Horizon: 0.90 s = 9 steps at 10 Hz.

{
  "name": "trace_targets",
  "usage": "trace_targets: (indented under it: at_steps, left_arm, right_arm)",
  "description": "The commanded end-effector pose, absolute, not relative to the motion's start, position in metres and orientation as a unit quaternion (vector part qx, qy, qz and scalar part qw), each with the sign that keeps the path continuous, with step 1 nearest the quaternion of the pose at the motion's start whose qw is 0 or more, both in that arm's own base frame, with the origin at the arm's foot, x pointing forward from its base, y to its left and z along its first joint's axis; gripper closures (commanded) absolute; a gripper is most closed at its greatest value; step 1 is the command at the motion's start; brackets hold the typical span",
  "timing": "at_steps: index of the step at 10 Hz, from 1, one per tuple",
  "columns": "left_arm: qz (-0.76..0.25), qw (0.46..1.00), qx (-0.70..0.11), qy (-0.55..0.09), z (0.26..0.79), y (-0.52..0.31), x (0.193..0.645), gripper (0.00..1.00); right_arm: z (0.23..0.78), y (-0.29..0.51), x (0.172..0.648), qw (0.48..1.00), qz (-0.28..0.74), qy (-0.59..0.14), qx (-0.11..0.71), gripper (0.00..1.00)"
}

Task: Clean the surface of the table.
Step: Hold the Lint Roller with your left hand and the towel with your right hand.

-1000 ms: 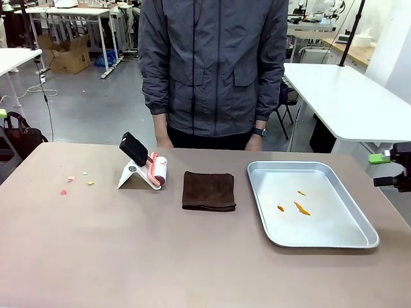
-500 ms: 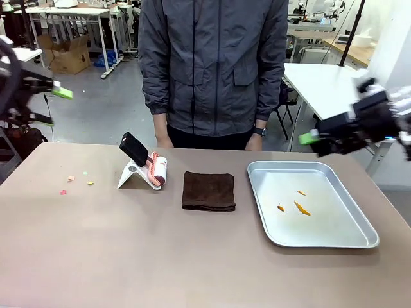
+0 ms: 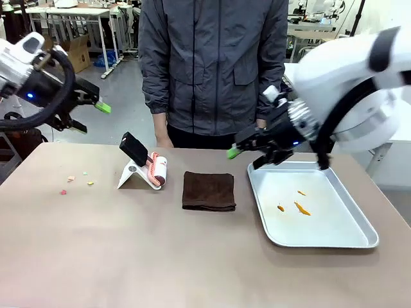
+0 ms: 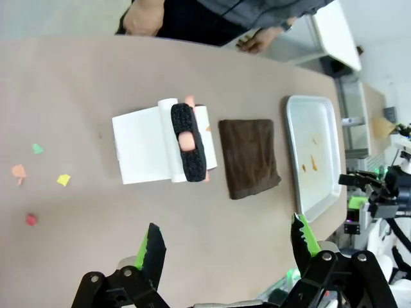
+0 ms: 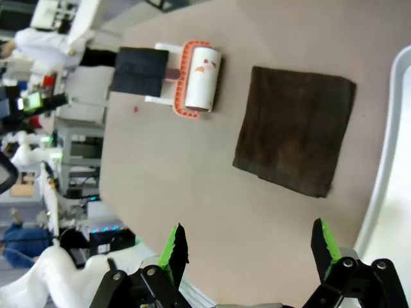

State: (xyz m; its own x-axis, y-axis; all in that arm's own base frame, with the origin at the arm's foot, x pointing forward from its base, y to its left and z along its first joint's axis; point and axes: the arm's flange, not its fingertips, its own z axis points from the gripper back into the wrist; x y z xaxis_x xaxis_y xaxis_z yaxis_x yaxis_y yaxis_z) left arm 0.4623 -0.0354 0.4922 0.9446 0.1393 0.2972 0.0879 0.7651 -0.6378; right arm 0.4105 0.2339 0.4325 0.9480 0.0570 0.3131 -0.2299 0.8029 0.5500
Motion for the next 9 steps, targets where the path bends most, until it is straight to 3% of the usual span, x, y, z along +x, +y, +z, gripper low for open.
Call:
trace_targets:
  at_steps: [1,5,8,9]
  left_arm:
    - [0.015,0.938,-0.315,-0.144,0.486,-0.047,0.482,0.0]
    - [0.021,0.945,-0.312,-0.1,0.45,-0.065,0.508,0.0]
    - [0.038,0.947,-0.306,-0.091,0.442,-0.068,0.513,0.0]
    - [0.02,0.943,-0.318,-0.098,0.434,-0.064,0.509,0.0]
  right_arm:
    - [0.423,0.269,0.418,0.954,0.046,-0.139,0.26,0.0]
    - [0.374,0.311,0.413,0.971,0.032,-0.113,0.206,0.0]
    - [0.374,0.298,0.412,0.965,0.033,-0.097,0.241,0.0]
    - [0.359,0.306,0.406,0.971,0.045,-0.099,0.214,0.0]
